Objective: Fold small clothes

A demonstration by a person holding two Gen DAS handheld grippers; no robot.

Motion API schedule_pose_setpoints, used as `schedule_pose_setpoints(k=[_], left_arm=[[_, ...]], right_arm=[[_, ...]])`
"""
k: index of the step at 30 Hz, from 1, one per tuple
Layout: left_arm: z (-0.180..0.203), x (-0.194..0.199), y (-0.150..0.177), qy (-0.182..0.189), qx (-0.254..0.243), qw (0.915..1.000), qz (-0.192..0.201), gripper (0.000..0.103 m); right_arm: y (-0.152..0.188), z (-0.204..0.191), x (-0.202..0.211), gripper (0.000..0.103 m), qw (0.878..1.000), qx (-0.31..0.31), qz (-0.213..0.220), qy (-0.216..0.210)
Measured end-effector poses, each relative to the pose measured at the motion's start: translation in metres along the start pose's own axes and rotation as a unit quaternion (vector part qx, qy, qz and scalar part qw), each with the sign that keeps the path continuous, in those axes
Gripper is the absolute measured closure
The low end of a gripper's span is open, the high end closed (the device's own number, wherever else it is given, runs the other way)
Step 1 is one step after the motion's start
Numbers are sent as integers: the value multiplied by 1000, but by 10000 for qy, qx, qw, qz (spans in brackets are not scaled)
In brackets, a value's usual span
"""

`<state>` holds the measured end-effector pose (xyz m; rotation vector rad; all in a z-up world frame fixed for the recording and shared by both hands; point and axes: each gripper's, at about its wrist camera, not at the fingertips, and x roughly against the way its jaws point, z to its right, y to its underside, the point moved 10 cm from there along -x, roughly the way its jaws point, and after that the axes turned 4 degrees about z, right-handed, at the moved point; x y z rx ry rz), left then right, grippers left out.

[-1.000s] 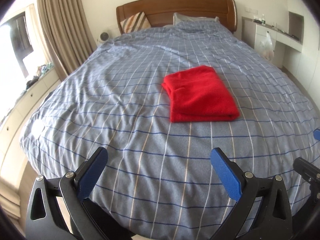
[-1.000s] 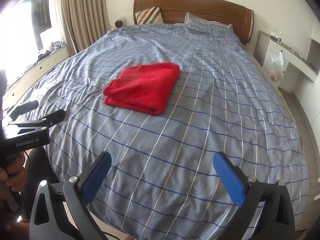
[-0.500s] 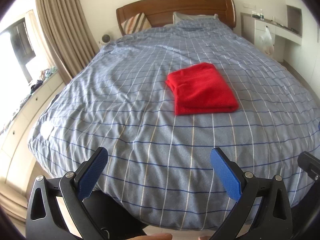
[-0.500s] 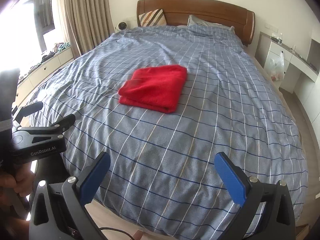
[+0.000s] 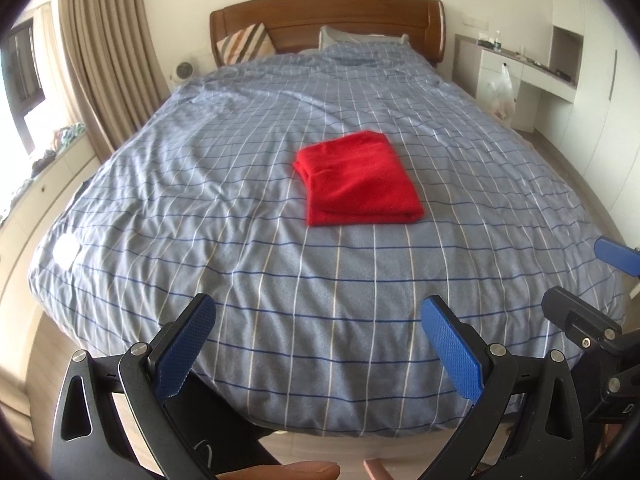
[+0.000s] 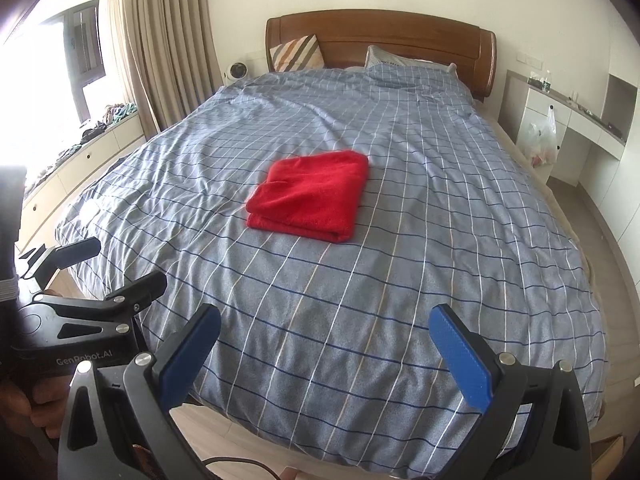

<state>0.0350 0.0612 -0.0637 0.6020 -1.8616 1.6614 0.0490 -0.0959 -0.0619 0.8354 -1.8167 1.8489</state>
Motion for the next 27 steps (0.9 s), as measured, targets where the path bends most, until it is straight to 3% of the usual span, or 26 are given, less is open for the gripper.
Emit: schedule_pose_setpoints(k=[7, 18, 27], left_arm=[[-13, -4, -3, -360, -34, 9993, 90, 0], [-11, -4, 4, -201, 41, 9998, 17, 0], [-8, -1, 3, -308, -51, 9995, 70, 0]], right_arm=[[0, -4, 1, 1, 9998, 162, 36, 85], [3, -7, -4, 1, 9996, 246, -56, 112], [2, -6, -3, 1, 9998, 192, -39, 105]])
